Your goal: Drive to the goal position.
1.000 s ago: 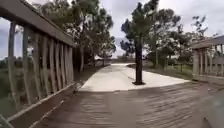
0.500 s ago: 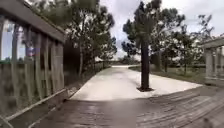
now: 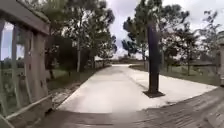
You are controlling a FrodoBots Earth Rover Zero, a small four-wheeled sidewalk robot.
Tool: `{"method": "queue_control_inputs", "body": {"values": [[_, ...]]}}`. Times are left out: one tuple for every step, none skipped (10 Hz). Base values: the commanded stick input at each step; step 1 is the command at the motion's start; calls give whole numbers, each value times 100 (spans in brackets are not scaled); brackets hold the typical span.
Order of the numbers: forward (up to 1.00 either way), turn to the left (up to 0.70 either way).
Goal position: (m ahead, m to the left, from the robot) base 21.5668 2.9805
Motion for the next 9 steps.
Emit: {"method": "queue_control_inputs", "body": {"values": [[85, 0], [85, 0], [85, 0], [85, 0], [85, 0], [85, 0], [85, 0], [85, -16], [85, -34]]}}
